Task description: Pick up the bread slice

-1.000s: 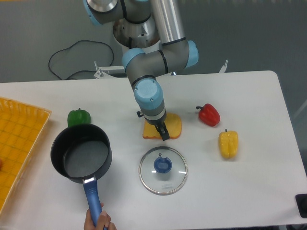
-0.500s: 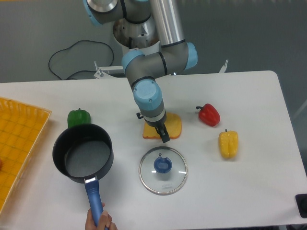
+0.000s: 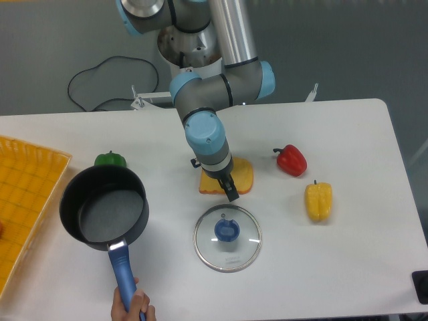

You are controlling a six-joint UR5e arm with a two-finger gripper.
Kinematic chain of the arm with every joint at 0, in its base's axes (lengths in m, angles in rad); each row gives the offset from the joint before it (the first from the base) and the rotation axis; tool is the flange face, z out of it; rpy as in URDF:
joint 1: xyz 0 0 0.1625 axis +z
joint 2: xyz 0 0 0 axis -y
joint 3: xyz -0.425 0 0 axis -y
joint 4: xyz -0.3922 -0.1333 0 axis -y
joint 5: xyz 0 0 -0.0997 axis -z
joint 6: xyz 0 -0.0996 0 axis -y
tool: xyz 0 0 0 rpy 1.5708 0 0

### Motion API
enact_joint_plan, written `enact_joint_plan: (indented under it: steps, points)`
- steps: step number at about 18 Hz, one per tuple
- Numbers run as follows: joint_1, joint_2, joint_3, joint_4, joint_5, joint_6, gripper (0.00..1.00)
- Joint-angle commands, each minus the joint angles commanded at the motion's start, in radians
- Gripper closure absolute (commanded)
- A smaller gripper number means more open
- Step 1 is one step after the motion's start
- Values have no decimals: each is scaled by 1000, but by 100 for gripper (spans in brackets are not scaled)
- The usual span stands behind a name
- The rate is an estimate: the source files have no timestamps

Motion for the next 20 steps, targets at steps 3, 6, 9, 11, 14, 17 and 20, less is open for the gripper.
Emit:
enact_joint_plan:
  steps: [3,6,9,11,14,17,20]
  points:
    - [-2,8,-9,-2,3,8,1]
    - [-14,12,-23,2,6,9,1]
    - [-14,25,-29,2,5,12,1]
    - [-15,25,-31,2,5,12,1]
    - [-17,28,-35,2,6,11,1]
    - [-17,31,-38,5,6,8,1]
    - [-17,26,-38,8,8,5,1]
